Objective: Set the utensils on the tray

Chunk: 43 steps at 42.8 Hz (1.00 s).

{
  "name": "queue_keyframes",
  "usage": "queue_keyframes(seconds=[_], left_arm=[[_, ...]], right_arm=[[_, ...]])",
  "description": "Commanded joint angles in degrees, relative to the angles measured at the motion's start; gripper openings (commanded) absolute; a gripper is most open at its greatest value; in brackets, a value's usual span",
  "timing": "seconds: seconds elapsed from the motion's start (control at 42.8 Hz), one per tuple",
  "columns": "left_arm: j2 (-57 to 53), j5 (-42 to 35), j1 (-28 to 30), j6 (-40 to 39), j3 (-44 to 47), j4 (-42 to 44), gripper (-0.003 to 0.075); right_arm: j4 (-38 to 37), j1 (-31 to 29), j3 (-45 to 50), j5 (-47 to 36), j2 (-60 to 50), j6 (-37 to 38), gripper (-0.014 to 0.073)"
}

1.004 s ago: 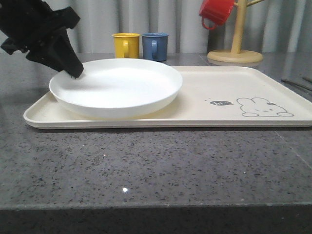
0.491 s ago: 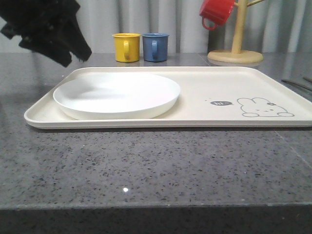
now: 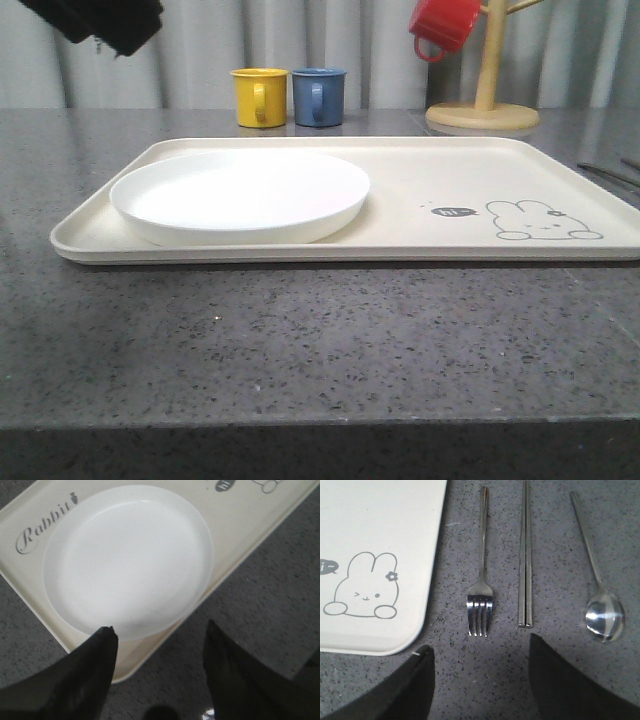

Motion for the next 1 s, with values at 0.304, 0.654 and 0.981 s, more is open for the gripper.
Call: queue_keyframes(seconds=[0.304,0.654,0.981], left_arm=[[-12.3,-4.1,-3.7,-3.2,6.8,1.3,0.0388],[-12.2,-4.7,-3.7,-3.1,6.8,1.3,0.0388],[-12.2,-4.7,-3.7,-3.1,6.8,1.3,0.0388]], right_arm=[[0.0,-0.2,-11.9,5.8,8.4,-0.7,0.0446],[0.0,-0.2,-28.2,18.3,27.0,-0.7,0.0446],[0.0,-0.2,-36.7,21.9,40.7,-0.8,0.0445]])
